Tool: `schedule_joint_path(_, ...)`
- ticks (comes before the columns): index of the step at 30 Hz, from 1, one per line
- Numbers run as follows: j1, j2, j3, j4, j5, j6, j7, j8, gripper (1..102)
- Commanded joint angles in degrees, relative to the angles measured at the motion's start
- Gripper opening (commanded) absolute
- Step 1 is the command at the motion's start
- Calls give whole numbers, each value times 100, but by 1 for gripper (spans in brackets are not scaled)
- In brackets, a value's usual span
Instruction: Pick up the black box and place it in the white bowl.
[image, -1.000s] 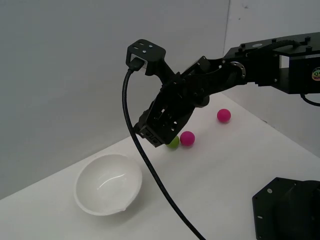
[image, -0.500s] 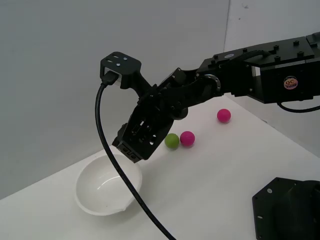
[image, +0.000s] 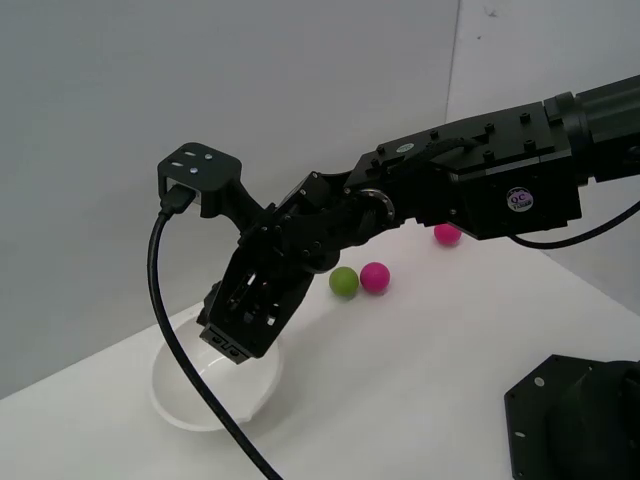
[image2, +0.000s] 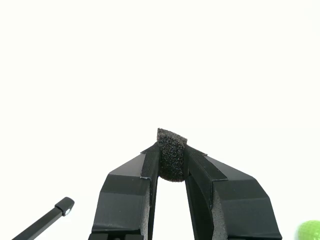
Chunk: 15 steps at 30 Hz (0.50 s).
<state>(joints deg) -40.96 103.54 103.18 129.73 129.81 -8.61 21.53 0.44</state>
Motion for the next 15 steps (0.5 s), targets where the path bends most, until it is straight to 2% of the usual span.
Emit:
schedule_joint_path(1, -88, 44, 79, -97, -141, -79, -26, 0, 3)
schedule_joint_path(7, -88, 26, 62, -97, -132, -79, -114, 0, 3)
schedule_joint_path(9, -88, 9, 53, -88, -123, -79, -132, 0, 8)
schedule_joint_path(10, -97, 9, 44, -88, -132, -79, -141, -9, 17)
schedule_joint_path(15, -88, -79, -53, -88, -132, -290, -141, 0, 81)
